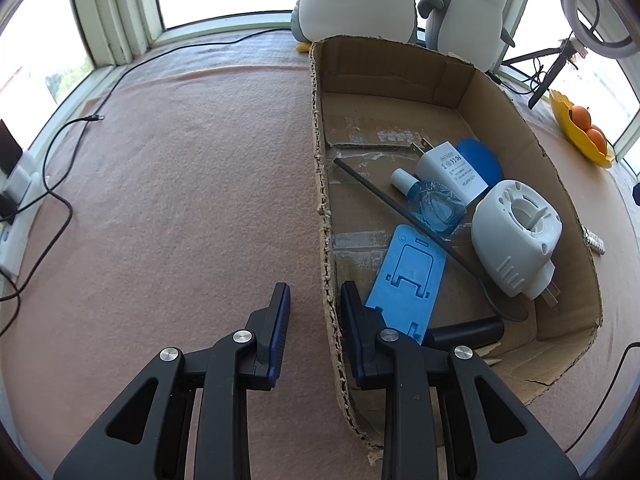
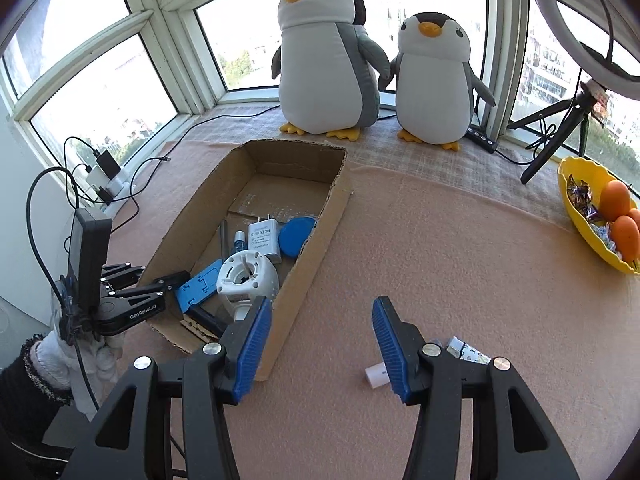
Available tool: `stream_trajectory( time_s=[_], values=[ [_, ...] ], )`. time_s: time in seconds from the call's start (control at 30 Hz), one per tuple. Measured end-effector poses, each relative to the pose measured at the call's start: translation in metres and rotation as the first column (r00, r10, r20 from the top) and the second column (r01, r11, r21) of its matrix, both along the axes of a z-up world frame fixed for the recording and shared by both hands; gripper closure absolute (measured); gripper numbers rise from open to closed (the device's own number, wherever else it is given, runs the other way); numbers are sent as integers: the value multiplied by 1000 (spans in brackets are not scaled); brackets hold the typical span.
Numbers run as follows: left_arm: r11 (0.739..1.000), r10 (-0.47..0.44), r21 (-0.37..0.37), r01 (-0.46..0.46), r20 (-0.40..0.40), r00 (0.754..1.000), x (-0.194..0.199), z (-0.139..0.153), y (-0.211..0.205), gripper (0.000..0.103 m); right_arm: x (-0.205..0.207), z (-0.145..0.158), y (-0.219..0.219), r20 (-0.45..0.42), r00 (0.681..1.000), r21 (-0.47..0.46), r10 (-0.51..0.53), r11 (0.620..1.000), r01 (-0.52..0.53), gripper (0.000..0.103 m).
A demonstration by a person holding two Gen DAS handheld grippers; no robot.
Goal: Organize rigid objects
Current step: 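Move the open right tool back to the white lotion bottle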
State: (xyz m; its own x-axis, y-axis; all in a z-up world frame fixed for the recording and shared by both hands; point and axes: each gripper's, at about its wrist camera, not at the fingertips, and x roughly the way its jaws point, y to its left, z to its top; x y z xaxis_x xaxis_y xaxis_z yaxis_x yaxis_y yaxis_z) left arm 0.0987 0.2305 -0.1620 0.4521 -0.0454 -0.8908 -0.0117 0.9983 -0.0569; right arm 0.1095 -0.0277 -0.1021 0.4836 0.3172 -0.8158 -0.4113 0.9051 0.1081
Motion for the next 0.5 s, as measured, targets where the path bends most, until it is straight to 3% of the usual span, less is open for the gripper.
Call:
stream_trajectory(
  time_s=[0.33, 0.5],
  values=[
    [1000, 1, 15, -1, -2, 1000, 0, 0, -3, 78, -3, -20, -74, -65, 994, -79, -91, 993, 86, 54],
    [1000, 4, 22, -3, -3, 1000, 1, 0, -4, 78, -1, -38, -87, -148, 981, -40, -129, 991, 124, 54]
  ],
)
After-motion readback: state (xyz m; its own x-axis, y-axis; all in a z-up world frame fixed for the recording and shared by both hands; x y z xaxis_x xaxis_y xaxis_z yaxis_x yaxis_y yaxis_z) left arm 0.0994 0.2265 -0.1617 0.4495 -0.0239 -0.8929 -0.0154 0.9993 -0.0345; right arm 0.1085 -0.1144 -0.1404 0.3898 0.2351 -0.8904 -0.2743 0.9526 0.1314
